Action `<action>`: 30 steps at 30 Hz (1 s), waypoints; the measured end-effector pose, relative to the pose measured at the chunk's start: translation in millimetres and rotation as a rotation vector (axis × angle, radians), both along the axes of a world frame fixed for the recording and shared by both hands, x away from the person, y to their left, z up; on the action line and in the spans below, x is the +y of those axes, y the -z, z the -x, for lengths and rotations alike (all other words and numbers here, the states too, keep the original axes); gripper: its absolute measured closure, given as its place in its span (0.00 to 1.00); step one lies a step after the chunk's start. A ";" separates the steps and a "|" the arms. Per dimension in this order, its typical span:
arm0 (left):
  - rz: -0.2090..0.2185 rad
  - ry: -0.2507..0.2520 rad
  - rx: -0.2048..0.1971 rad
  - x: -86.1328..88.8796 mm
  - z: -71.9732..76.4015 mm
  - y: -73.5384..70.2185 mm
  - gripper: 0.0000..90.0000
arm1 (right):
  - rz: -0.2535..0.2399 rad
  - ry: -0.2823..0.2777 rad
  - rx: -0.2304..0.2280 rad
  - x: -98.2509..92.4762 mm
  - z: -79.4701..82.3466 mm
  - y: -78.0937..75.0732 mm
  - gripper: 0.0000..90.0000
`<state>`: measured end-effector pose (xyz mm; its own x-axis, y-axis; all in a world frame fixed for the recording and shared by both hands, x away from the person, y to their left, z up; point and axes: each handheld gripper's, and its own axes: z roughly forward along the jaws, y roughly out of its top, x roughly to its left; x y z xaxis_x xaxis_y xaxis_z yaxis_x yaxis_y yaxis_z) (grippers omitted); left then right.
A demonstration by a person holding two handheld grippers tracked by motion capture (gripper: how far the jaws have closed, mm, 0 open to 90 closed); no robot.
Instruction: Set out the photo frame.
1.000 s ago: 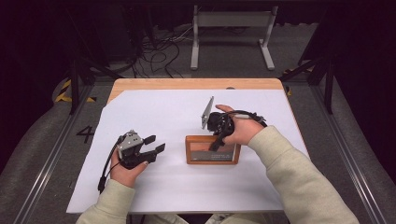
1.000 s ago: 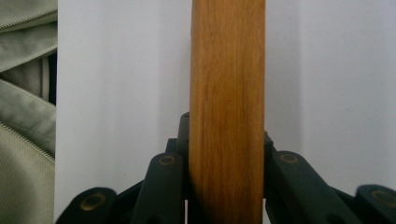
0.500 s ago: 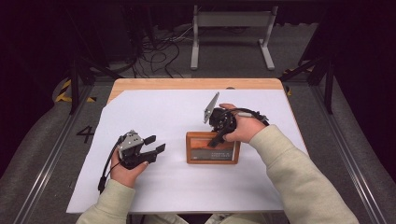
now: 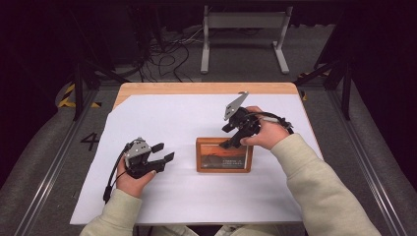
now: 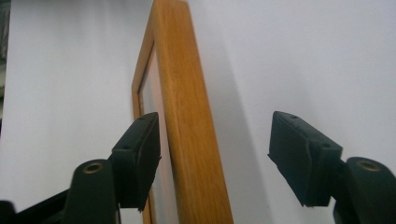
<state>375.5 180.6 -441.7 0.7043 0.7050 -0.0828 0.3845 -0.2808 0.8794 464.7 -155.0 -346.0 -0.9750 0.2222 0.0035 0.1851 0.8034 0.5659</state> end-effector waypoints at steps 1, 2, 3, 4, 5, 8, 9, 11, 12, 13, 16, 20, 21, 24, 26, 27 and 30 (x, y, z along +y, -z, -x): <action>0.002 0.004 0.006 -0.3 0.2 0.0 0.46 | -0.029 0.016 -0.019 -4.7 2.3 -2.3 0.35; 0.006 0.005 0.008 -0.8 1.1 -0.4 0.45 | -0.047 0.025 -0.031 -8.9 4.9 -4.1 0.33; 0.010 0.007 -0.003 -1.1 1.2 -0.7 0.45 | -0.061 0.034 -0.040 -12.7 7.5 -5.6 0.31; 0.016 0.006 -0.004 -1.4 2.2 -1.5 0.44 | -0.078 0.049 -0.051 -17.2 10.4 -7.0 0.29; 0.015 0.009 -0.004 -1.2 2.5 -2.1 0.43 | -0.099 0.067 -0.064 -23.3 13.9 -8.4 0.29; 0.019 0.010 -0.002 -1.7 4.2 -2.9 0.42 | -0.140 0.108 -0.077 -37.8 21.8 -11.0 0.27; 0.010 0.014 0.009 -1.9 6.5 -2.9 0.41 | -0.159 0.127 -0.087 -44.6 25.4 -12.0 0.27; -0.004 0.022 0.005 -1.2 8.3 -2.8 0.39 | -0.173 0.140 -0.093 -49.8 28.4 -12.6 0.26; -0.005 0.022 0.007 0.6 10.8 -2.5 0.39 | -0.207 0.160 -0.115 -61.3 35.6 -13.8 0.26; 0.005 0.021 0.005 4.5 13.4 -3.2 0.38 | -0.224 0.172 -0.124 -66.4 38.6 -14.3 0.26; 0.014 0.017 0.002 7.9 15.0 -4.5 0.37 | -0.256 0.199 -0.127 -75.8 43.5 -14.4 0.24; 0.019 0.016 0.002 11.4 18.4 -5.0 0.37 | -0.287 0.284 -0.127 -93.4 53.7 -11.9 0.21; 0.019 0.017 0.000 12.1 19.2 -4.9 0.36 | -0.297 0.296 -0.134 -97.6 56.2 -10.5 0.20; 0.018 0.017 -0.006 14.3 21.2 -5.3 0.36 | -0.329 0.351 -0.152 -111.3 64.6 -4.4 0.19; 0.028 0.017 -0.006 15.8 22.7 -5.7 0.36 | -0.352 0.380 -0.163 -119.7 69.3 0.8 0.18; 0.028 0.017 -0.006 15.8 22.7 -5.7 0.36 | -0.352 0.380 -0.163 -119.7 69.3 0.8 0.18; 0.027 0.020 -0.012 16.2 24.1 -5.7 0.35 | -0.401 0.413 -0.170 -136.3 78.4 14.5 0.15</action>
<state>351.4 196.8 -436.0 0.7194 0.6884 -0.0928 0.3683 -0.2648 0.8912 386.2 -291.3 -360.5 -0.8025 0.5964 0.0174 0.3170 0.4015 0.8592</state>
